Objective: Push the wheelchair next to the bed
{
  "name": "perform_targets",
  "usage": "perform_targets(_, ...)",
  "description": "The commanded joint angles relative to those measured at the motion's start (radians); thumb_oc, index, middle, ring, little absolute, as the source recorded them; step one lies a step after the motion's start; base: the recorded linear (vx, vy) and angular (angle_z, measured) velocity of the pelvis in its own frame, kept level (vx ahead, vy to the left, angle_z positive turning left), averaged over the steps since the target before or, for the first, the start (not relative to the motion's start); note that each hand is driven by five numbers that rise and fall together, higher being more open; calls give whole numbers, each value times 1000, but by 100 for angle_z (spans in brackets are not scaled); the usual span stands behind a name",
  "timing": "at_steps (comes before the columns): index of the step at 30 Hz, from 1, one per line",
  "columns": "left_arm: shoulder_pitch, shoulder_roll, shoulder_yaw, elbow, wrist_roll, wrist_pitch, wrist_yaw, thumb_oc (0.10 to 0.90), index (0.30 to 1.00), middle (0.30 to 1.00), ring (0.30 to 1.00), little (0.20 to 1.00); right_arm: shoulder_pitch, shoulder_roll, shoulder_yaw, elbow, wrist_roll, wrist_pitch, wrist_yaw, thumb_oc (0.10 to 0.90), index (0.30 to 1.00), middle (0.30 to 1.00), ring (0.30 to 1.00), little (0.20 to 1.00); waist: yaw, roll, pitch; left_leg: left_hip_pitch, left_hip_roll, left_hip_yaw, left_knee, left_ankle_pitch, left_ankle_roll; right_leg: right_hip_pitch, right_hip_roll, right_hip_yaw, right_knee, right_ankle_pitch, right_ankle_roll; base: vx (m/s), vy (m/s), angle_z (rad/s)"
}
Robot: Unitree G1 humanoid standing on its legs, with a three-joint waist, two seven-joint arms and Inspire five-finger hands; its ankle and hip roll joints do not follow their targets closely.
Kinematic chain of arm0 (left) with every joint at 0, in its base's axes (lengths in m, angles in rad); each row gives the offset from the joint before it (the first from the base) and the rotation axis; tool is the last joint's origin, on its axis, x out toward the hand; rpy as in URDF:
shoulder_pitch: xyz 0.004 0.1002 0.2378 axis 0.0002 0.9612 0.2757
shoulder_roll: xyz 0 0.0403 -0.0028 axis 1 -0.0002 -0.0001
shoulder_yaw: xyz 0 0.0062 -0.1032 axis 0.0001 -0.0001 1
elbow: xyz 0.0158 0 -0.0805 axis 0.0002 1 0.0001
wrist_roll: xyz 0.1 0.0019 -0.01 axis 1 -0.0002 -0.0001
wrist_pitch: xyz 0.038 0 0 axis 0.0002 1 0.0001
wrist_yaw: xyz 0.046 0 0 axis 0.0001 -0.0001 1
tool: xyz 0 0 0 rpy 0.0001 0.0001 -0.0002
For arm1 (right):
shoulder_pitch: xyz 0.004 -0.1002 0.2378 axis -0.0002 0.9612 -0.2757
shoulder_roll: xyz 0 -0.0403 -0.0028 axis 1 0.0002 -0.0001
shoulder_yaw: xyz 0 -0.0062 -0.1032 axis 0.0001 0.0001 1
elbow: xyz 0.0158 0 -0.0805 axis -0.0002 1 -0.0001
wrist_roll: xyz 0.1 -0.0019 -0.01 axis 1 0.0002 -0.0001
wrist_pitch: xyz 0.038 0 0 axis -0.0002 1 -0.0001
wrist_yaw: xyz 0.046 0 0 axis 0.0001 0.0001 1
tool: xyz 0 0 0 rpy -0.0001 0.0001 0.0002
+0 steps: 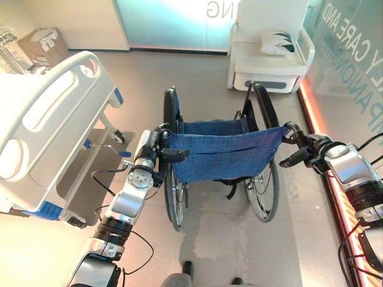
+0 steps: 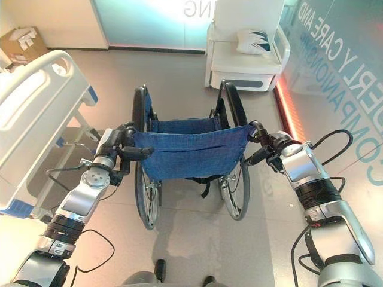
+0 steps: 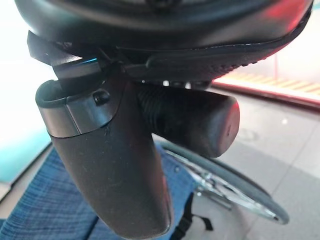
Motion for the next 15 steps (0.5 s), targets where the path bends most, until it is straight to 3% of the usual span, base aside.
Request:
perform_targets(1, 356, 213, 22, 360, 130, 428, -125, 800, 900, 900, 900, 900, -119, -93, 46, 21, -94, -14, 2, 800, 900, 900, 900, 900, 147, -64, 13, -62, -75, -2, 71, -42, 40, -96, 11, -22, 147, -12, -43, 1, 18, 4)
perform_targets(10, 169, 215, -58, 635, 296, 496, -437, 800, 900, 900, 900, 900, -226, -50, 174, 36, -154, -2, 74, 800, 900, 900, 900, 900, 99, -44, -13, -47, -67, 26, 76, -48, 35, -91, 5, -7, 150, -19, -40, 25, 35, 4)
perform_targets(15, 65, 242, -101, 719, 372, 501, -517, 800, 900, 900, 900, 900, -275, -18, 220, 59, -147, 5, 73, 800, 900, 900, 900, 900, 83, -40, -20, -43, -68, 28, 84, -53, 36, -89, 1, 1, 152, -18, -39, 29, 19, 0)
